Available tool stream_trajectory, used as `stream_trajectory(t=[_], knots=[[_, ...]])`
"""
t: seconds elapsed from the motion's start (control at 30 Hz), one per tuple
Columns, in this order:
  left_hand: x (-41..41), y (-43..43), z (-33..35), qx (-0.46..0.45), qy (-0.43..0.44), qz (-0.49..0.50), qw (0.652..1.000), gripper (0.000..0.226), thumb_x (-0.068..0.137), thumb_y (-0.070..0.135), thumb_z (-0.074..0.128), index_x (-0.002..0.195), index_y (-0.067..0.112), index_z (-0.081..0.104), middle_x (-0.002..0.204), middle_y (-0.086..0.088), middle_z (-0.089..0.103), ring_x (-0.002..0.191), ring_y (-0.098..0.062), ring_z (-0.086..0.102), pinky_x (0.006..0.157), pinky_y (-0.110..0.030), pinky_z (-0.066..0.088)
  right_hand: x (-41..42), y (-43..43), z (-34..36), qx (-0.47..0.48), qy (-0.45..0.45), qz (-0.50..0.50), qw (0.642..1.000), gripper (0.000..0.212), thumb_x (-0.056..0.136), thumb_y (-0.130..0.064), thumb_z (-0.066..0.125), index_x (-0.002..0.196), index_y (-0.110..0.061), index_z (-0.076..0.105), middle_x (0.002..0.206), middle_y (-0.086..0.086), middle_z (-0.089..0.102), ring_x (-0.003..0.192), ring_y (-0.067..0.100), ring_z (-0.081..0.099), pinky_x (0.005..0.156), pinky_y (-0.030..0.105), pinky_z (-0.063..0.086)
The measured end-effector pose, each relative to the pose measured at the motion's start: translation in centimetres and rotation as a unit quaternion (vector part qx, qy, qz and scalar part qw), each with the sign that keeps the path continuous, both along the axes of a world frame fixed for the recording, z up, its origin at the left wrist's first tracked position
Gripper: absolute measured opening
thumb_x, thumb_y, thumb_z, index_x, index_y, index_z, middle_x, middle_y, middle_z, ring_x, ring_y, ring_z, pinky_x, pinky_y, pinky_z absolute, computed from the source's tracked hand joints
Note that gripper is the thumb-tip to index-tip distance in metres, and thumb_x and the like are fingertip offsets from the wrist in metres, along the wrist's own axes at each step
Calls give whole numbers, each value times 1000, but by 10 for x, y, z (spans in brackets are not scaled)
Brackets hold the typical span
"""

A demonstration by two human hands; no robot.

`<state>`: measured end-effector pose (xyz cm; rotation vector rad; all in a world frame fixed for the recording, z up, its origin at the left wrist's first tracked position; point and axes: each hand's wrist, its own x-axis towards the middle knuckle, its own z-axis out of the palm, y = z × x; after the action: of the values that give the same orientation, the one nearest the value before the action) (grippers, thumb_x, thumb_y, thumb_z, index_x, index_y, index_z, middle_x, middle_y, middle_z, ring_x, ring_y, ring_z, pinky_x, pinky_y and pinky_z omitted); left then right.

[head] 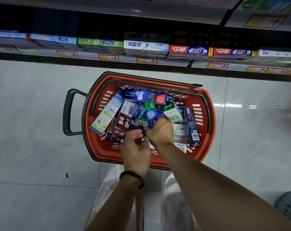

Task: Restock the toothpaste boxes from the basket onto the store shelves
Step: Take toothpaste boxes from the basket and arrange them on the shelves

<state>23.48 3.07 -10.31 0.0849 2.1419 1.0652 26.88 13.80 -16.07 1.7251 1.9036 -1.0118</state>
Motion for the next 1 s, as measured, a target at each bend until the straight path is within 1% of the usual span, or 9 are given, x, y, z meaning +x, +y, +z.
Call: stream_trajectory(t=[0.13, 0.23, 0.3, 0.53, 0.73, 0.77, 0.83, 0.9, 1.0], knots=[[-10, 4, 4, -11, -4, 16, 1000, 32, 94, -3, 67, 110, 24, 62, 110, 5, 68, 98, 5, 64, 87, -13, 53, 4, -3, 7, 21, 2, -19, 1000, 51, 87, -40, 79, 120, -7, 62, 118, 11, 60, 105, 27, 62, 87, 34, 53], [-15, 7, 11, -20, -15, 17, 1000, 31, 95, -2, 66, 109, 26, 60, 110, 5, 67, 93, 3, 65, 81, -8, 51, 11, -9, 19, 33, -4, -15, 999, 37, 86, -43, 77, 100, -12, 61, 102, 6, 61, 89, 23, 60, 75, 31, 51], [-18, 9, 16, -30, -16, 10, 999, 29, 96, -1, 66, 112, 21, 61, 110, 5, 66, 87, 9, 64, 75, -2, 47, 16, -13, 28, 43, -11, -4, 999, 38, 86, -48, 77, 91, -16, 58, 94, 5, 63, 88, 24, 64, 75, 34, 55], [-23, 10, 39, -44, -13, -5, 999, 28, 96, 4, 68, 113, 24, 62, 110, 8, 67, 93, 5, 62, 72, 1, 43, 47, -20, 75, 48, 61, -47, 996, 33, 85, -38, 80, 107, -14, 72, 99, 5, 67, 96, 24, 64, 89, 32, 56], [-30, 18, 76, -44, -14, -11, 999, 25, 96, 5, 68, 113, 22, 64, 109, 9, 68, 101, -1, 64, 75, -2, 43, 63, -23, 129, 84, 109, -45, 989, 35, 80, -31, 77, 113, -20, 73, 101, -1, 68, 95, 18, 67, 86, 32, 61], [-33, 20, 84, -41, -18, -18, 999, 25, 96, 6, 68, 109, 26, 63, 107, 10, 68, 102, -5, 65, 78, -5, 46, 65, -23, 138, 92, 121, -44, 987, 36, 80, -32, 76, 114, -21, 73, 101, -3, 69, 96, 17, 67, 86, 33, 61], [-39, 23, 97, -38, -39, -29, 998, 28, 96, 9, 69, 101, 35, 60, 105, 12, 69, 102, -12, 69, 89, -29, 58, 67, -25, 158, 99, 147, -46, 983, 37, 79, -31, 76, 116, -24, 73, 104, -5, 71, 100, 15, 67, 88, 36, 62], [-44, 25, 113, -47, -63, -46, 996, 25, 97, 15, 68, 101, 38, 59, 105, 13, 69, 101, -17, 71, 92, -48, 61, 69, -25, 177, 107, 172, -46, 978, 38, 81, -30, 78, 118, -25, 72, 107, -6, 72, 102, 14, 67, 88, 34, 62], [-49, 28, 142, -46, -73, -59, 994, 18, 101, 20, 65, 110, 35, 59, 106, 10, 68, 98, -20, 73, 91, -52, 61, 74, -24, 211, 115, 200, -54, 972, 44, 83, -31, 82, 126, -25, 72, 108, -10, 67, 102, 8, 66, 84, 17, 55]])
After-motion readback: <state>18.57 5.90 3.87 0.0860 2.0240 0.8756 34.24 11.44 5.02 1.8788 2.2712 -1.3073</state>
